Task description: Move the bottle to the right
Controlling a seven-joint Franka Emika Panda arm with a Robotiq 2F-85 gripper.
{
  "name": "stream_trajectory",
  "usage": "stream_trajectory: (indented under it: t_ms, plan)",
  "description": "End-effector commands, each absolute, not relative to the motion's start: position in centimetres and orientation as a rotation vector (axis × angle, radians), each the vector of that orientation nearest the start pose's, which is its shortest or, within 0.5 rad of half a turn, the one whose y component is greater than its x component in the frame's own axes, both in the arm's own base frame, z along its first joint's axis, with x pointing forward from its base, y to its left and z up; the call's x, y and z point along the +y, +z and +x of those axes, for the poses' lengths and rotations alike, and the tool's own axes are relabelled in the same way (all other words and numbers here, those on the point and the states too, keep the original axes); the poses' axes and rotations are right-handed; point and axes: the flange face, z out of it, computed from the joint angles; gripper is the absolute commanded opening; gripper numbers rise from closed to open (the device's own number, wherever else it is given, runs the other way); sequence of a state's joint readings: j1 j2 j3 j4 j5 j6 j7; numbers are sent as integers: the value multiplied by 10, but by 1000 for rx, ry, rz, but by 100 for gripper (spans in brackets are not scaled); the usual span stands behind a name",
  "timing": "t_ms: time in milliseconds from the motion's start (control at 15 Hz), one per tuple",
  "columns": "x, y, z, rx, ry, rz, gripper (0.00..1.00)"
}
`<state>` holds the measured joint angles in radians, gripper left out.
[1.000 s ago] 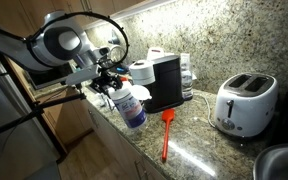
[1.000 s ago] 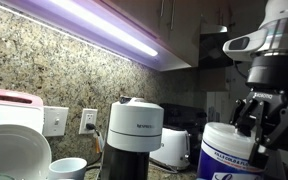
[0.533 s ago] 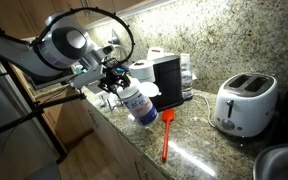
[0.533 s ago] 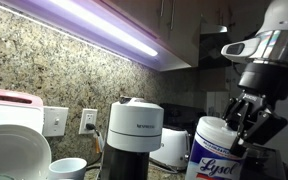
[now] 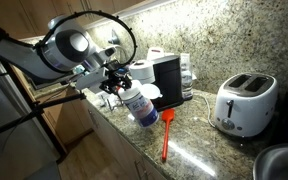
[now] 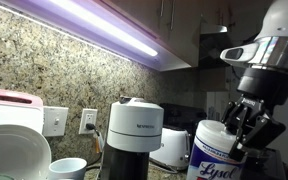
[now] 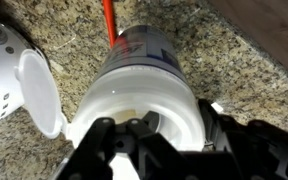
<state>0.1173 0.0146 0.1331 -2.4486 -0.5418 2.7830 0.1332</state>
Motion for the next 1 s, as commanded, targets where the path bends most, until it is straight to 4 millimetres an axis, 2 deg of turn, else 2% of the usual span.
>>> stream_trajectory:
  t_ms: [0, 600, 933]
  plan:
    - [145, 324, 492, -948, -571, -3154, 15]
    - [134, 298, 511, -963, -451, -3049, 15]
    - [122, 294, 522, -895, -379, -3069, 15]
